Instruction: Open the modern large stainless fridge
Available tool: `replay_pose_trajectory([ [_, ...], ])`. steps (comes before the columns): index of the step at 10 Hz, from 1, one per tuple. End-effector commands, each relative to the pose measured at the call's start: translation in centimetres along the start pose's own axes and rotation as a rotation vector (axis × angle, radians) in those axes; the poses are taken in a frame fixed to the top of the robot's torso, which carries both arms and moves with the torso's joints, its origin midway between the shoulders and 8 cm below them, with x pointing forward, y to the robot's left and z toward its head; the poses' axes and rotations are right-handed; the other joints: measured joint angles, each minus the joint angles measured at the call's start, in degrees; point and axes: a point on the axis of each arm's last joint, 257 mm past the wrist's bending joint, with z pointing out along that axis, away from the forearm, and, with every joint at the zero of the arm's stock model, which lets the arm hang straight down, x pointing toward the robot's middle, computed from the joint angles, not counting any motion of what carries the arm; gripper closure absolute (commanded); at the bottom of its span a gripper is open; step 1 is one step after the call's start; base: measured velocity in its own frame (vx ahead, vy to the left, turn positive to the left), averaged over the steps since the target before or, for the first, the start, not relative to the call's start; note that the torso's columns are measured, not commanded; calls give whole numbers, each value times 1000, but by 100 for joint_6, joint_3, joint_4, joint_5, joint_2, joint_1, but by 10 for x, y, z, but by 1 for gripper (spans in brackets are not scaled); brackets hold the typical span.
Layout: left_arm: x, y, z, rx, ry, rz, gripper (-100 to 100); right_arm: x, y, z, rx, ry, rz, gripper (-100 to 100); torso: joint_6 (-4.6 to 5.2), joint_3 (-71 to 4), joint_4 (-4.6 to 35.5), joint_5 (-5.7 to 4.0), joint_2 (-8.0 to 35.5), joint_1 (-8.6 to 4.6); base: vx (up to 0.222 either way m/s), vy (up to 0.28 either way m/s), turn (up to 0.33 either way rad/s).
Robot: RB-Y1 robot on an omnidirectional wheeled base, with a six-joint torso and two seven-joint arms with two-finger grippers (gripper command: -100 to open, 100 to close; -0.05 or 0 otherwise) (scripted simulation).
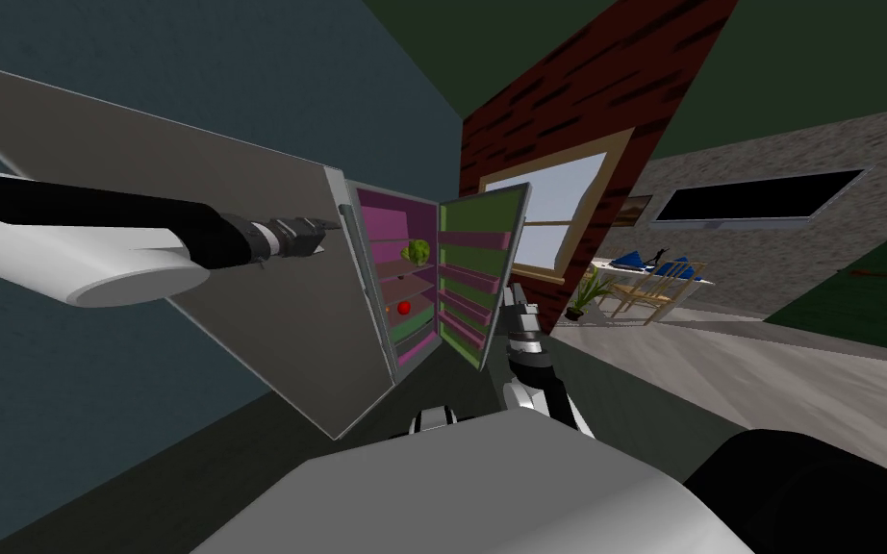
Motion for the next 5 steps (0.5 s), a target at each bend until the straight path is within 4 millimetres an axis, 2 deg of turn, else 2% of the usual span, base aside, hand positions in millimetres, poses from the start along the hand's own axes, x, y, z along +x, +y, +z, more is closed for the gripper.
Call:
replay_pose_trajectory([
  [1,-23,4,-5,-72,-22,7,-100,0,0,0,0,0,0,0,0,2,0,1,5,5,83,-100,-6],
  [2,-34,4,-8,-100,-33,-3,-100,0,0,0,0,0,0,0,0,1,1,1,2,3,114,-129,-2],
  [4,-36,3,-9,-105,-36,6,-100,0,0,0,0,0,0,0,1,3,1,3,8,15,49,-53,3],
  [5,-48,2,-14,-136,-50,4,-100,0,0,0,0,0,0,0,-1,14,6,11,24,34,37,-46,-11],
])
